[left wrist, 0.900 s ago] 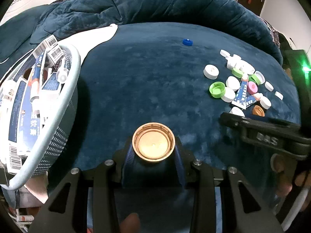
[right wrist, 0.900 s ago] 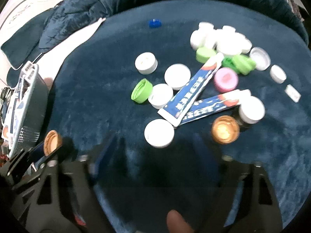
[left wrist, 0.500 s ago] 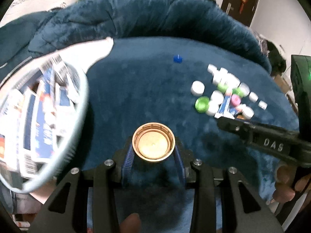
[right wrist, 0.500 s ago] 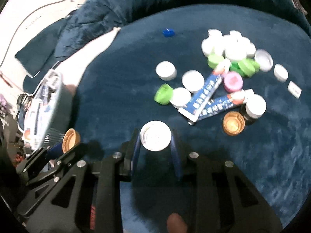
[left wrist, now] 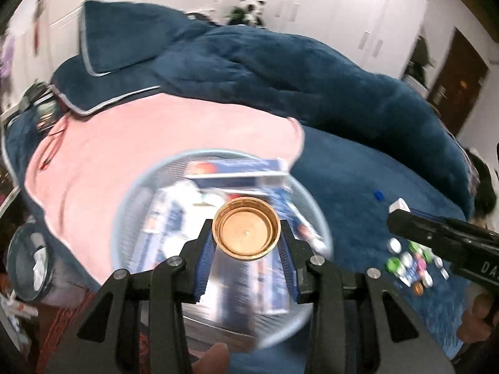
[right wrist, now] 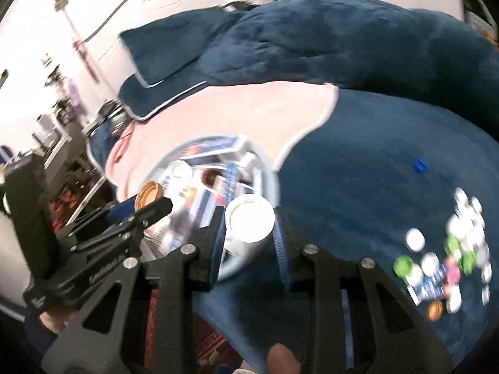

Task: Organize objects
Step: 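Carry the gold bottle cap in the left tool over the basket and release, then grasp the white-and-red toothpaste tube on the blanket with the left tool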

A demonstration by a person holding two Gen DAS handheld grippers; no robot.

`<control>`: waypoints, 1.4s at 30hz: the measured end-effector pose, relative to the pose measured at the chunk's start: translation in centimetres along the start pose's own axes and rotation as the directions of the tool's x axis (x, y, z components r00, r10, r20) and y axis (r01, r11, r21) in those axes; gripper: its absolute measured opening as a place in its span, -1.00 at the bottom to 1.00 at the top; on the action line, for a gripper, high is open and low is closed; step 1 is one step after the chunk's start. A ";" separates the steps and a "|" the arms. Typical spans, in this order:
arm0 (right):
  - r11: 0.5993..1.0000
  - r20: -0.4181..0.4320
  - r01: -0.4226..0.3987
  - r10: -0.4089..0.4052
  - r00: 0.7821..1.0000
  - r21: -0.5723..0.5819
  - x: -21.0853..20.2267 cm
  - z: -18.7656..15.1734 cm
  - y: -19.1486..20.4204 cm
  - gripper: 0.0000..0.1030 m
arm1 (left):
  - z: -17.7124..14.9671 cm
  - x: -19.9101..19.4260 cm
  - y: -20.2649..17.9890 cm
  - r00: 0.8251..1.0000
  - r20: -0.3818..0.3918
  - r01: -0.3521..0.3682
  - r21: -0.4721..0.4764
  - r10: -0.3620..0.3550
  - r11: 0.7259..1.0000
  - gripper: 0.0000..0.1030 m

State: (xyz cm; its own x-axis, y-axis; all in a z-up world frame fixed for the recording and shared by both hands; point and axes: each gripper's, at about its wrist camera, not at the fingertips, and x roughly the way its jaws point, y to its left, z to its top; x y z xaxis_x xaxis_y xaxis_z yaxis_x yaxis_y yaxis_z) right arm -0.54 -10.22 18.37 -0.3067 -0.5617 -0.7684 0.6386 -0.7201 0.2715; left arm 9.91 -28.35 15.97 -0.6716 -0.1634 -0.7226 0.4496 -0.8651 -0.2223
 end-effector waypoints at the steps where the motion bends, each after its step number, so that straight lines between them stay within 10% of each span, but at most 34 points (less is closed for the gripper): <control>1: 1.000 -0.013 -0.019 0.019 1.000 -0.005 0.7 0.7 0.5 -0.40 | 0.4 0.2 0.9 1.000 0.000 -0.009 -0.019 0.009 1.000 -0.22; 12: 0.994 -0.167 -0.085 0.096 0.981 0.076 7.5 1.8 -0.2 -0.35 | 0.4 3.8 3.5 0.997 -0.060 -0.046 -0.060 0.043 0.997 -0.22; 17: 0.973 -0.123 -0.176 0.195 0.973 0.147 5.6 1.9 -1.6 0.81 | -0.2 4.7 2.5 0.995 -0.090 -0.049 -0.045 0.045 0.998 0.15; 22: 0.975 -0.083 -0.155 0.170 0.982 0.158 3.8 2.0 -2.1 0.88 | -0.3 3.8 1.8 0.994 -0.093 -0.058 -0.039 0.055 0.998 0.89; 33: 0.979 -0.059 -0.014 0.027 0.998 0.205 0.1 -2.1 -6.4 0.93 | -1.8 0.7 -4.9 0.998 -0.033 -0.054 0.131 0.059 0.990 0.98; 42: 0.909 -0.093 0.225 -0.206 0.974 0.350 -5.1 -7.6 -16.3 0.93 | -6.0 3.6 -13.9 0.984 -0.170 0.099 0.249 -0.057 0.963 0.98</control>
State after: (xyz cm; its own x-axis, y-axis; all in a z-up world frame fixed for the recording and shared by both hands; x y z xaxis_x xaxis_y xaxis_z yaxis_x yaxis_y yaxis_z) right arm -4.04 7.50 13.46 -0.3642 -0.3611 -0.8585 0.2643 -0.9239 0.2766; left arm 4.76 -14.03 12.54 -0.5863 -0.0304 -0.8095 0.2199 -0.9678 -0.1229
